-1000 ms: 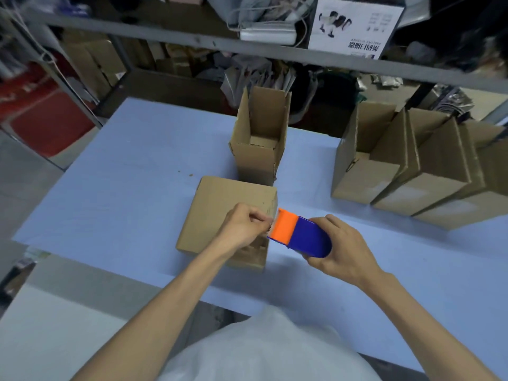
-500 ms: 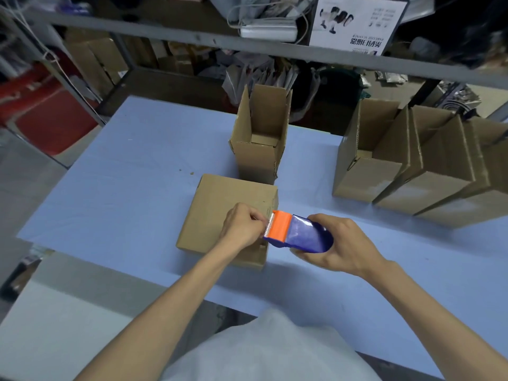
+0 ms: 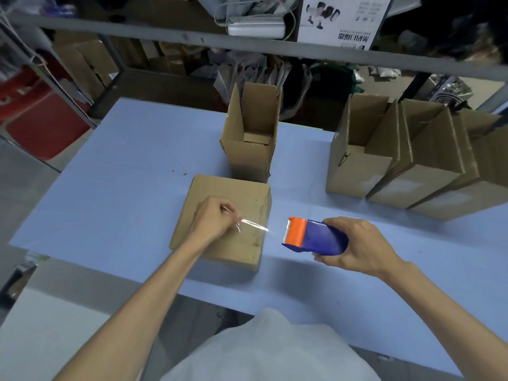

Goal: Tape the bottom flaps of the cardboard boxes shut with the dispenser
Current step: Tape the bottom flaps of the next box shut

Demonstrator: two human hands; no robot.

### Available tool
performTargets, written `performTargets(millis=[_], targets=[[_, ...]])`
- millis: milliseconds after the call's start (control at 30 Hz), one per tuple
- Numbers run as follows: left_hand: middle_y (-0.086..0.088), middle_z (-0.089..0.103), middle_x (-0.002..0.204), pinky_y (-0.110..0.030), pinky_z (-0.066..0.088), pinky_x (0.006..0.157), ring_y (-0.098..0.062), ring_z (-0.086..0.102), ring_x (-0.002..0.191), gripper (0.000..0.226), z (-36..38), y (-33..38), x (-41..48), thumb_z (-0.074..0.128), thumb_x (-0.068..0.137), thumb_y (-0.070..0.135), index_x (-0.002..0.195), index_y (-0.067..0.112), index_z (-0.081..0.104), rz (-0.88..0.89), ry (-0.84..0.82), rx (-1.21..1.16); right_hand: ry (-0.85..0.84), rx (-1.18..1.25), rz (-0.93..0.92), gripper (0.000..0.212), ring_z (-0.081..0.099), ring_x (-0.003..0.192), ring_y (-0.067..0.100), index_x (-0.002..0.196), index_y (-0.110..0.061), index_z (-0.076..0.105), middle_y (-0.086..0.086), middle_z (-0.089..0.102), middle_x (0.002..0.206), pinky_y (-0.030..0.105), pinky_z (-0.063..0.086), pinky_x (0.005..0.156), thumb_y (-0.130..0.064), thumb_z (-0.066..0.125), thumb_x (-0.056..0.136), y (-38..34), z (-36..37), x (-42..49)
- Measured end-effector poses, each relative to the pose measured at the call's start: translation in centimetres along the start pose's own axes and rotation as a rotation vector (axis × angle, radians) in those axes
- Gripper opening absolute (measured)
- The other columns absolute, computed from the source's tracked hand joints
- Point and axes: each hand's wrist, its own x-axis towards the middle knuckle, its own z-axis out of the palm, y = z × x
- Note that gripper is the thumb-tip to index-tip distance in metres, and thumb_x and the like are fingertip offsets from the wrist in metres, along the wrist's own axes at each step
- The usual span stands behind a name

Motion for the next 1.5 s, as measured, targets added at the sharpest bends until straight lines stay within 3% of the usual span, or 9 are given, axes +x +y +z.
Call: performTargets(millis=[133,233,333,467,567,900,1167,1300,1500], targets=[[0.003,0.069,0.06,-0.02,0.045,0.059,-0.009,0.063,0.062,0.008,0.1,-0.5,-0.1,0.075,0.08,0.015,0.073,0.019,0.074,0.031,0.04,-0.081,0.012,0.035,0.002,0.056,0.054,0.063,0.006,0.096,-0.031,0.061,-0.018,0.061,0.077,0.015,0.038,0.054,-0.068,0.075,0.056,0.6,-0.6,0.4],[0.007,0.067,0.059,-0.021,0.046,0.067,-0.004,0.062,0.06,0.006,0.3,-0.1,0.1,0.076,0.08,0.013,0.085,0.016,0.074,0.053,0.064,-0.111,0.02,0.02,-0.014,0.058,0.053,0.063,0.008,0.1,-0.028,0.063,-0.015,0.063,0.078,0.016,0.038,0.052,-0.067,0.075,0.058,0.6,-1.2,1.1],[-0.005,0.07,0.067,-0.033,0.052,0.085,-0.016,0.066,0.077,0.054,0.1,0.3,0.5,0.079,0.077,0.013,0.126,0.014,0.056,-0.025,0.032,-0.205,0.035,-0.012,-0.008,0.053,0.052,0.064,0.008,0.103,-0.029,0.063,-0.016,0.061,0.078,0.015,0.037,0.052,-0.061,0.075,0.062,1.1,-1.9,1.5],[-0.002,0.069,0.063,-0.041,0.057,0.08,-0.02,0.07,0.076,0.022,0.5,0.2,0.8,0.081,0.076,0.017,0.088,0.011,0.064,-0.039,0.08,-0.198,0.057,-0.017,0.022,0.055,0.056,0.069,0.009,0.109,-0.032,0.061,-0.014,0.065,0.085,0.025,0.046,0.056,-0.058,0.076,0.062,1.4,-2.0,1.7],[-0.002,0.07,0.062,-0.036,0.057,0.073,-0.016,0.07,0.072,0.019,1.4,-0.1,0.6,0.081,0.075,0.02,0.078,0.014,0.063,-0.057,0.053,-0.189,0.044,-0.058,0.034,0.059,0.056,0.072,0.01,0.109,-0.029,0.063,-0.011,0.066,0.088,0.027,0.048,0.058,-0.059,0.071,0.06,1.5,-1.6,1.8],[0.002,0.069,0.066,-0.024,0.044,0.058,-0.012,0.066,0.071,0.023,2.9,-0.4,0.6,0.081,0.072,0.032,0.076,0.021,0.062,-0.096,0.053,-0.126,-0.01,-0.081,0.033,0.057,0.051,0.067,0.009,0.104,-0.027,0.065,-0.012,0.065,0.083,0.015,0.035,0.053,-0.06,0.071,0.058,2.1,-1.1,1.3],[0.006,0.063,0.06,-0.025,0.042,0.058,-0.014,0.063,0.071,0.023,3.0,-0.8,0.3,0.081,0.072,0.031,0.074,0.02,0.062,-0.1,0.083,-0.069,-0.058,-0.06,0.046,0.056,0.058,0.07,0.014,0.103,-0.027,0.065,-0.007,0.066,0.081,0.029,0.05,0.06,-0.061,0.066,0.058,1.8,-0.3,1.4],[0.01,0.063,0.062,-0.027,0.039,0.061,-0.017,0.062,0.077,0.022,3.9,-1.0,-0.1,0.077,0.075,0.025,0.076,0.02,0.056,-0.031,0.133,0.064,-0.073,-0.063,0.035,0.056,0.059,0.071,0.013,0.103,-0.026,0.064,-0.007,0.066,0.083,0.026,0.05,0.06,-0.06,0.07,0.06,1.9,0.1,1.6],[-0.009,0.062,0.082,-0.037,0.041,0.066,-0.035,0.058,0.083,0.046,3.4,-0.7,0.6,0.08,0.075,0.035,0.094,0.009,0.047,0.039,0.118,0.276,-0.124,-0.115,0.04,0.051,0.059,0.073,0.014,0.104,-0.026,0.062,-0.006,0.065,0.083,0.029,0.05,0.062,-0.055,0.073,0.063,1.9,0.5,1.9]])
